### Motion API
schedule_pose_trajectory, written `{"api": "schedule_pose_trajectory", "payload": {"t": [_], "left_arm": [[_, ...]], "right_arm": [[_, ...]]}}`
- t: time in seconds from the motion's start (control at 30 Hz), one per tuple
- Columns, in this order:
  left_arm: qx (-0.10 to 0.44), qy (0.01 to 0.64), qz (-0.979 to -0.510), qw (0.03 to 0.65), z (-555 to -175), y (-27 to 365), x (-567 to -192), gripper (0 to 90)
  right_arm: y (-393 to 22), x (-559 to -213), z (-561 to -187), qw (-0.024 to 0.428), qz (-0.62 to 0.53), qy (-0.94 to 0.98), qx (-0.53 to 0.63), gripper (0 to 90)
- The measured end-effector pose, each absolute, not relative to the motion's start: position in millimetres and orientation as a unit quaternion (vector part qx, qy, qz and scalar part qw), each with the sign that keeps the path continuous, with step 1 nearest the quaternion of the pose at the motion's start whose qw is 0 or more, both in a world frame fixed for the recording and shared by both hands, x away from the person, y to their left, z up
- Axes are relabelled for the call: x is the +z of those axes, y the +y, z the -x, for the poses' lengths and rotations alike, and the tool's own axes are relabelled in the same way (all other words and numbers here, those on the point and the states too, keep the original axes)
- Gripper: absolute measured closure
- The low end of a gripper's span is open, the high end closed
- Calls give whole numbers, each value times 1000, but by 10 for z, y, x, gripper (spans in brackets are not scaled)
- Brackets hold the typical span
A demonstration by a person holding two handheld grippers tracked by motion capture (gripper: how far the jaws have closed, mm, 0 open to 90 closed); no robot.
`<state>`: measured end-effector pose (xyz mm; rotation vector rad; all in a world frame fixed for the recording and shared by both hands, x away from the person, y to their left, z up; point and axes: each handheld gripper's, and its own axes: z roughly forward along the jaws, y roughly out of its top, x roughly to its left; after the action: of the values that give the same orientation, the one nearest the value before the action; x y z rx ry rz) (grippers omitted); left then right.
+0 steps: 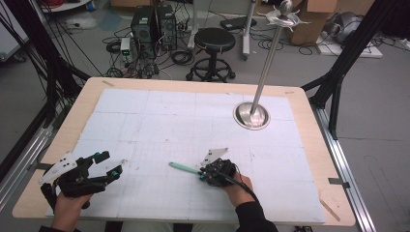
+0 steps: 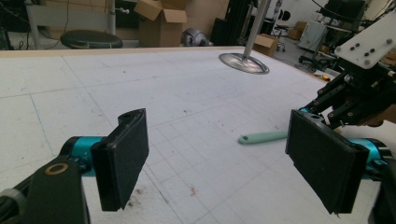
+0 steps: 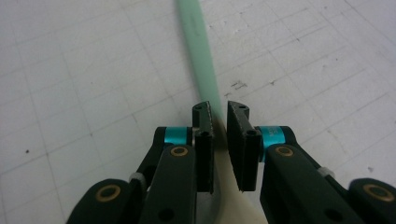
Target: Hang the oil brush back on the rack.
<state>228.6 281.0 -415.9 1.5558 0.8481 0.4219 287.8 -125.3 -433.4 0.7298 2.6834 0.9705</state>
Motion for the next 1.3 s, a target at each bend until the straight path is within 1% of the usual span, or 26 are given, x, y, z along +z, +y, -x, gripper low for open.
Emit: {"api": "schedule_pose_trajectory", "payload": {"t": [0.07,0.47,0.57,0.67,0.9,1.13,1.3], "left_arm": [[183,367,-674,614,-2285,2810,-4158,217],[164,353,-679,623,-2264,2784,-4130,242],[150,347,-680,629,-2264,2772,-4126,295],[139,338,-681,635,-2266,2751,-4119,294],[94,284,-678,672,-2262,2618,-4039,283],[60,233,-696,676,-2268,2362,-3919,286],[39,217,-706,673,-2298,2207,-3888,289]], "right_arm": [[-1268,-4331,-2880,89,-256,904,332,820],[-1406,-4149,-2769,79,-254,869,417,820],[-1451,-4100,-2725,76,-249,860,439,820],[-1480,-4061,-2679,74,-241,854,456,820],[-1498,-3965,-2554,64,-202,836,506,819],[-1516,-3866,-2503,38,-170,805,568,819],[-1494,-3819,-2465,33,-156,798,581,818]]}}
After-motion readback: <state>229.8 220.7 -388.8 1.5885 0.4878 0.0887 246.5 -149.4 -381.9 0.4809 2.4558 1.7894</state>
